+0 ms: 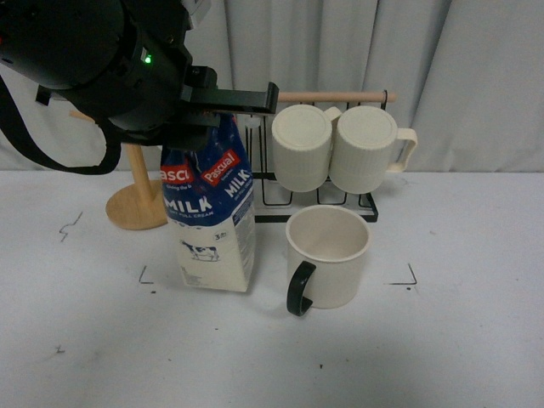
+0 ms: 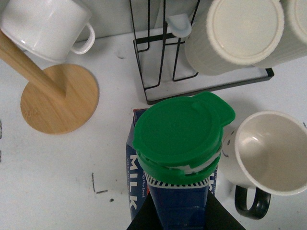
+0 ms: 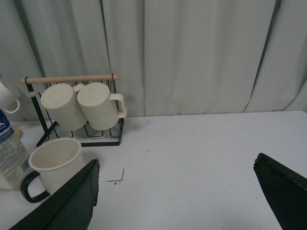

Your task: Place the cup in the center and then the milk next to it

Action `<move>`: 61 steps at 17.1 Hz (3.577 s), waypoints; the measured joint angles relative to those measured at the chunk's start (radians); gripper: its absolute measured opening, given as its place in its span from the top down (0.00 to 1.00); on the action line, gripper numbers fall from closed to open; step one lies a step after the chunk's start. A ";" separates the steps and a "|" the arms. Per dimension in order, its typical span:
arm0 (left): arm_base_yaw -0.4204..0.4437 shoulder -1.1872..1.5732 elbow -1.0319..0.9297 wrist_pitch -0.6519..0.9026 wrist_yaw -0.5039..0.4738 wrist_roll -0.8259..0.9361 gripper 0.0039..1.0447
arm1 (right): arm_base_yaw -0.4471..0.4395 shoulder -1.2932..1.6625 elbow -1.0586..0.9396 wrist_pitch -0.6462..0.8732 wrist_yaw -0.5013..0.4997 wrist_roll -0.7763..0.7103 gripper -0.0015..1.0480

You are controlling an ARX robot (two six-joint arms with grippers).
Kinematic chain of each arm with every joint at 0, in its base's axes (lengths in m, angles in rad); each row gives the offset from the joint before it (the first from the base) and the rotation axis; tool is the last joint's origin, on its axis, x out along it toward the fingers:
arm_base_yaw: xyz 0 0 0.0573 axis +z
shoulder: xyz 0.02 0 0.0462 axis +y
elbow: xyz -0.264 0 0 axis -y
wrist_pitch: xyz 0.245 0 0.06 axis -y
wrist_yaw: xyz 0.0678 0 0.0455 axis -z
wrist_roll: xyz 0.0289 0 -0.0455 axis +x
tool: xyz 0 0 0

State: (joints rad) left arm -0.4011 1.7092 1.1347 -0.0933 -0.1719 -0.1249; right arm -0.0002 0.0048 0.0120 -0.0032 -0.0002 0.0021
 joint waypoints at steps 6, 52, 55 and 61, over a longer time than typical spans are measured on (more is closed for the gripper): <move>-0.030 0.042 -0.002 0.013 -0.007 -0.027 0.97 | 0.000 0.000 0.000 0.000 0.000 0.000 0.06; 0.398 -1.313 -1.105 0.475 0.172 0.110 0.99 | 0.000 0.000 0.000 0.000 0.000 0.000 0.06; 0.398 -1.374 -1.124 0.422 0.172 0.110 0.99 | 0.000 0.000 0.000 0.000 0.000 0.000 0.06; 0.398 -1.507 -1.124 0.296 0.172 0.110 0.99 | 0.000 0.000 0.000 0.000 0.000 0.000 0.06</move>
State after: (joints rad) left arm -0.0029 0.2020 0.0109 0.2031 -0.0002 -0.0147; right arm -0.0002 0.0048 0.0120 -0.0032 -0.0002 0.0021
